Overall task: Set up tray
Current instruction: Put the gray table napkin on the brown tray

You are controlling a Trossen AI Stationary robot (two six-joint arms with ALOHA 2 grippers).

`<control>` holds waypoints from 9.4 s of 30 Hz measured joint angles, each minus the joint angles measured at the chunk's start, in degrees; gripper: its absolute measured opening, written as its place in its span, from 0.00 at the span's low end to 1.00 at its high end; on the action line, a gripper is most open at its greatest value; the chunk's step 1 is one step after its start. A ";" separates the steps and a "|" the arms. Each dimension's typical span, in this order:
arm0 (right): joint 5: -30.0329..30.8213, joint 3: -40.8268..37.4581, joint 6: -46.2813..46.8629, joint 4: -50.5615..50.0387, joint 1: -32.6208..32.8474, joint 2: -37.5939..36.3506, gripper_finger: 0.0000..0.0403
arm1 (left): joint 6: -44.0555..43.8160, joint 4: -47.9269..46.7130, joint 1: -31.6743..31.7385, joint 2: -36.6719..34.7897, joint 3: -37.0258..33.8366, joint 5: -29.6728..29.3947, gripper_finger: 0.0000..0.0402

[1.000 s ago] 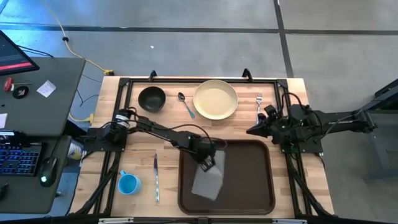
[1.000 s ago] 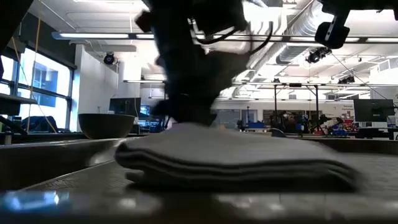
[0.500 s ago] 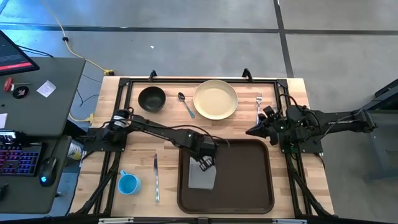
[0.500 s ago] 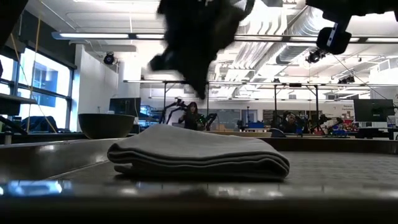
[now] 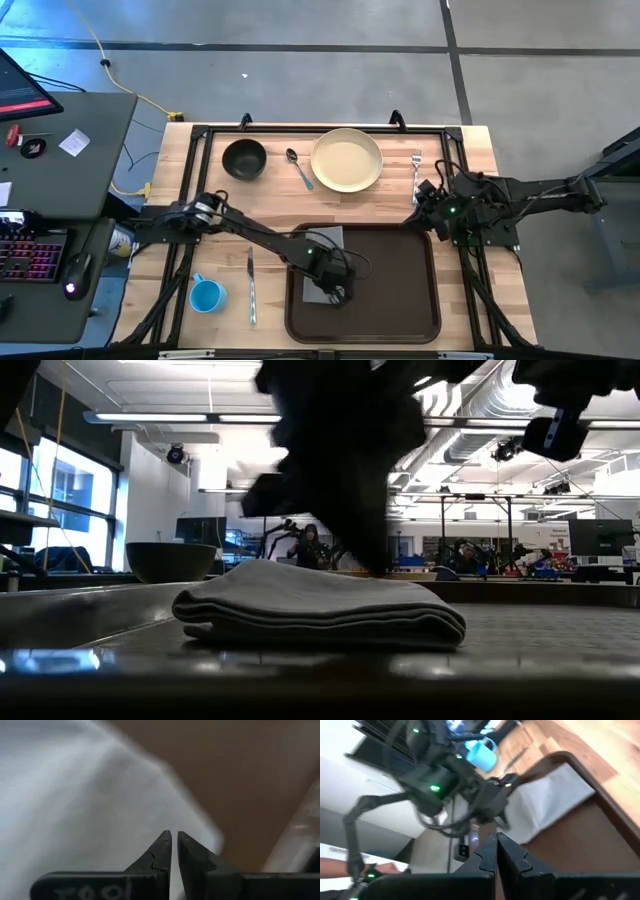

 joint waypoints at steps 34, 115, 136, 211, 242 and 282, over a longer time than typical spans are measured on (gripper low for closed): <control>-0.88 -0.79 -4.18 -6.91 0.32 0.56 0.00 | 6.68 -14.47 0.02 -0.43 -0.13 -6.81 0.17; 11.36 17.16 23.87 28.06 0.94 65.98 0.02 | 13.55 -6.42 -6.21 -56.06 -27.43 -24.64 0.17; 6.73 25.67 -4.43 21.79 7.56 45.77 0.00 | 40.67 12.11 -6.17 -56.04 -27.38 -28.89 0.23; -3.09 57.77 -15.40 -12.67 3.90 56.11 0.00 | 48.93 -0.37 6.20 -41.88 -18.75 -3.09 0.22; -3.07 57.77 -21.35 -30.61 4.03 41.00 0.51 | 26.49 -1.73 5.64 -36.74 -10.92 10.59 0.08; 20.72 57.76 -2.46 -37.72 19.10 31.89 0.35 | 50.10 13.66 11.42 -16.97 -27.89 27.60 0.08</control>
